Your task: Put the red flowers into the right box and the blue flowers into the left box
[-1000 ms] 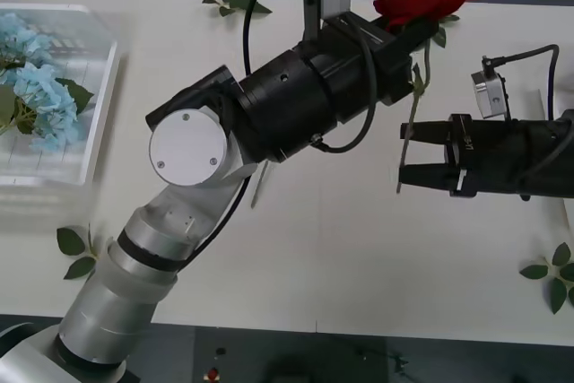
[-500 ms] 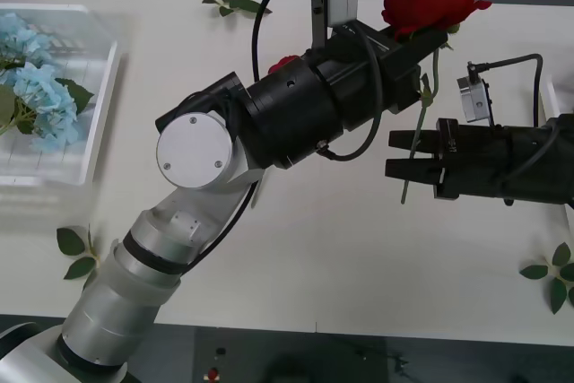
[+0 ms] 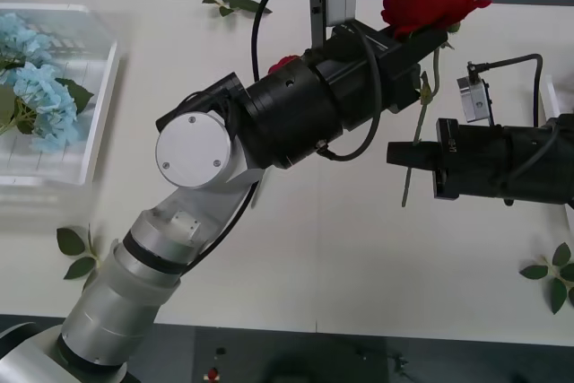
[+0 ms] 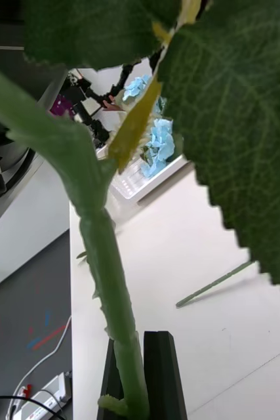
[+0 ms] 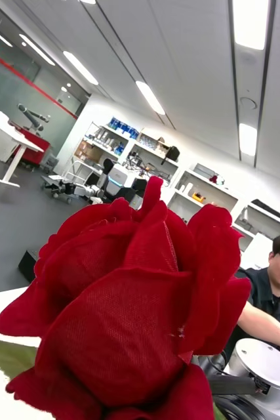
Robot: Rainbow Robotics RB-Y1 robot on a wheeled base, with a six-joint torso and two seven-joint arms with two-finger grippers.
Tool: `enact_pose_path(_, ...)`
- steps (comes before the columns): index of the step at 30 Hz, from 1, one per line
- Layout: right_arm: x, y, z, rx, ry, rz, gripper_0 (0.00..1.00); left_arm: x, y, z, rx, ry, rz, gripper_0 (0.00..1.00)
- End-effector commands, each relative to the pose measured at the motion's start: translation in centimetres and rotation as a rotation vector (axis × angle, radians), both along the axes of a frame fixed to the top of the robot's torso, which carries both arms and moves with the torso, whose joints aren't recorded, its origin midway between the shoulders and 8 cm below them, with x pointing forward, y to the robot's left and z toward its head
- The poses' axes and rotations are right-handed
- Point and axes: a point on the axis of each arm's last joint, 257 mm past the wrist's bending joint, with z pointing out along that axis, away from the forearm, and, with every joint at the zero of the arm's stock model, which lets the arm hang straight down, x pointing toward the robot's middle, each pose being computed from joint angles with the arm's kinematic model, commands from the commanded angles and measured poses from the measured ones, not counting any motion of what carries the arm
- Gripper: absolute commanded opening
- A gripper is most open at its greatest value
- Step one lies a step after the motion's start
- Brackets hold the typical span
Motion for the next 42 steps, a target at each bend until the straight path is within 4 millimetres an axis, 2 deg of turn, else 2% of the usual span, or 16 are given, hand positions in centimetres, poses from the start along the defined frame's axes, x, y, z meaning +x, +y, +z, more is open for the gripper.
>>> enact_pose_path(1, 0.4, 0.5, 1.5, 0.004, -0.029, 0.010, 0.00, -0.7, -0.2, 0.0, 0.022, -0.036, -0.006, 0.28)
enact_pose_path(3, 0.3, 0.5, 1.6, 0.007, -0.028, 0.012, 0.00, -0.3, 0.3, -0.4, 0.033, -0.037, 0.007, 0.60)
enact_pose_path(6, 0.3, 0.5, 1.7, 0.007, -0.029, 0.014, 0.00, 0.3, 1.4, -1.5, 0.062, -0.037, 0.024, 0.82)
enact_pose_path(8, 0.3, 0.6, 1.7, 0.008, -0.030, 0.016, 0.00, 0.9, 2.5, -2.7, 0.084, -0.022, 0.038, 0.88)
enact_pose_path(13, 0.9, -0.1, 2.1, -0.008, -0.040, 0.001, 0.00, 2.4, 6.8, -5.7, 0.125, 0.035, 0.078, 0.90)
enact_pose_path(16, 1.7, -1.7, 2.9, -0.045, -0.057, -0.026, 0.00, 3.3, 10.1, -6.9, 0.143, 0.061, 0.115, 0.90)
enact_pose_path(18, 2.3, -3.5, 3.6, -0.095, -0.074, -0.046, 0.00, 4.2, 13.1, -7.6, 0.165, 0.075, 0.146, 0.90)
enact_pose_path(19, 2.5, -4.9, 3.8, -0.134, -0.081, -0.061, 0.00, 4.9, 14.9, -8.0, 0.187, 0.074, 0.171, 0.90)
enact_pose_path(20, 2.7, -5.5, 4.0, -0.151, -0.085, -0.068, 0.00, 5.2, 15.6, -8.2, 0.196, 0.077, 0.178, 0.90)
enact_pose_path(23, 3.5, -10.0, 4.5, -0.269, -0.036, -0.142, 0.00, 7.2, 19.9, -10.0, 0.262, 0.108, 0.204, 0.90)
enact_pose_path(25, 3.9, -12.8, 4.6, -0.311, 0.027, -0.200, 0.00, 8.4, 21.4, -11.1, 0.312, 0.121, 0.212, 0.90)
enact_pose_path(29, 5.0, -19.9, 4.8, -0.390, 0.163, -0.355, 0.00, 11.6, 23.7, -13.6, 0.398, 0.171, 0.252, 0.90)
enact_pose_path(32, 5.3, -24.8, 4.6, -0.451, 0.256, -0.475, 0.00, 13.9, 24.4, -14.8, 0.423, 0.233, 0.282, 0.91)
enact_pose_path(36, 5.8, -29.6, 4.7, -0.506, 0.318, -0.613, 0.00, 16.3, 24.5, -15.9, 0.466, 0.301, 0.324, 0.90)
enact_pose_path(38, 5.9, -33.0, 4.4, -0.563, 0.341, -0.712, 0.00, 17.6, 23.9, -16.2, 0.478, 0.349, 0.342, 0.90)
enact_pose_path(42, 5.4, -37.4, 3.3, -0.629, 0.403, -0.854, 0.00, 19.2, 22.6, -17.1, 0.498, 0.424, 0.376, 0.90)
